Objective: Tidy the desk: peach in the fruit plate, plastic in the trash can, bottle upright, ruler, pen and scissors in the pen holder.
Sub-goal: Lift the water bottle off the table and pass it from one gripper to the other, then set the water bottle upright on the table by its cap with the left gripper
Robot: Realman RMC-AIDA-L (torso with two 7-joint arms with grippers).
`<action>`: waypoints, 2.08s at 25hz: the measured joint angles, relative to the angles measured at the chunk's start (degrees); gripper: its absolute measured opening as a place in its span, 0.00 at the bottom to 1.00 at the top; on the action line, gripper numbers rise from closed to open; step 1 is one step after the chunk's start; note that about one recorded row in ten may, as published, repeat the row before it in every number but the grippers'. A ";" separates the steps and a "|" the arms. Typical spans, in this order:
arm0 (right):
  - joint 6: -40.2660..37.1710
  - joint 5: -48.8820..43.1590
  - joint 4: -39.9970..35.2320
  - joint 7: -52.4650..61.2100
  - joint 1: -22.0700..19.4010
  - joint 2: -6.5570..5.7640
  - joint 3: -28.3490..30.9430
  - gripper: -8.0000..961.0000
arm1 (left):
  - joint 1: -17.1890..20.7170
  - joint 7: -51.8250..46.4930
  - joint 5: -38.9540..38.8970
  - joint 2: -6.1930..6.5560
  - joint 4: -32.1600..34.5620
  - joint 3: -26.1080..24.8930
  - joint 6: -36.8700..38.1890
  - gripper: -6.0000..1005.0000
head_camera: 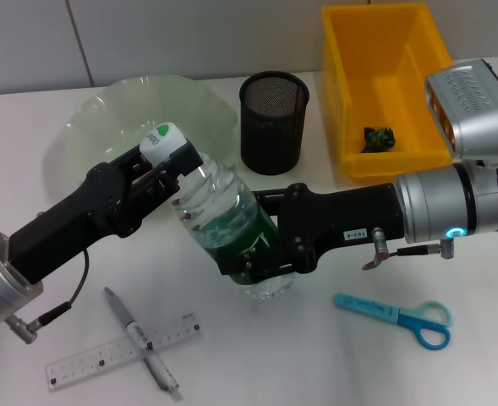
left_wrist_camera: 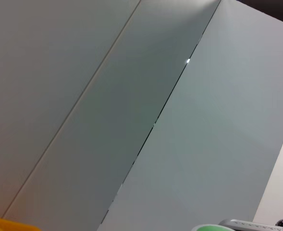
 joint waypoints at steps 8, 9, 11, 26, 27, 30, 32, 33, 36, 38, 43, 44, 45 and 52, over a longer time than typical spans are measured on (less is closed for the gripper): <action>1.20 -0.31 0.00 -0.01 0.00 0.00 -0.54 0.80 | 0.00 -0.32 -0.91 0.01 0.00 0.00 0.19 0.44; 1.43 -0.50 0.00 0.02 0.00 0.00 -0.57 0.80 | 0.00 -0.33 -0.96 0.01 0.00 -0.01 0.21 0.44; 1.80 -0.78 0.06 0.08 0.00 0.00 -0.74 0.80 | 0.00 -0.38 -1.01 0.01 0.00 0.00 0.26 0.44; 5.83 -0.95 0.67 0.91 -0.16 0.00 -5.02 0.80 | 0.00 -0.46 -1.62 0.13 -0.01 0.02 0.63 0.44; 6.36 -0.94 0.71 1.14 -0.28 0.00 -5.46 0.80 | 0.00 -0.46 -1.62 0.14 0.00 0.02 0.63 0.44; 7.02 -0.95 0.74 1.42 -0.43 -0.02 -6.03 0.80 | 0.00 -0.46 -1.62 0.15 0.00 0.01 0.63 0.44; 7.92 -1.38 0.77 1.61 -0.58 -0.07 -6.61 0.80 | -0.01 -0.50 -2.34 0.20 0.05 -0.03 0.89 0.44; 7.92 -1.38 0.77 1.61 -0.58 -0.07 -6.61 0.80 | -0.02 -0.51 -2.52 0.20 0.05 -0.04 0.97 0.44; 8.60 -1.92 0.83 1.66 -0.69 -0.09 -6.69 0.79 | -0.02 -0.51 -2.76 0.21 0.06 -0.07 1.10 0.44; 8.72 -1.97 1.02 1.70 -0.69 -0.09 -6.72 0.79 | -0.02 -0.52 -2.76 0.20 0.05 -0.07 1.11 0.44; 9.21 -2.16 1.44 1.70 -0.73 -0.14 -6.71 0.78 | 0.02 -0.54 -2.72 0.21 0.15 -0.06 1.12 0.44; 9.41 -2.38 1.50 1.70 -0.78 -0.18 -6.69 0.77 | 0.02 -0.54 -2.72 0.21 0.15 -0.06 1.12 0.44; 9.50 -2.68 1.52 1.70 -0.80 -0.18 -6.68 0.77 | 0.06 -0.55 -2.71 0.23 0.19 -0.05 1.12 0.44; 10.25 -3.28 1.21 1.43 -1.65 -0.18 -6.17 0.77 | 0.42 -0.66 -3.16 0.35 0.40 -0.02 1.39 0.44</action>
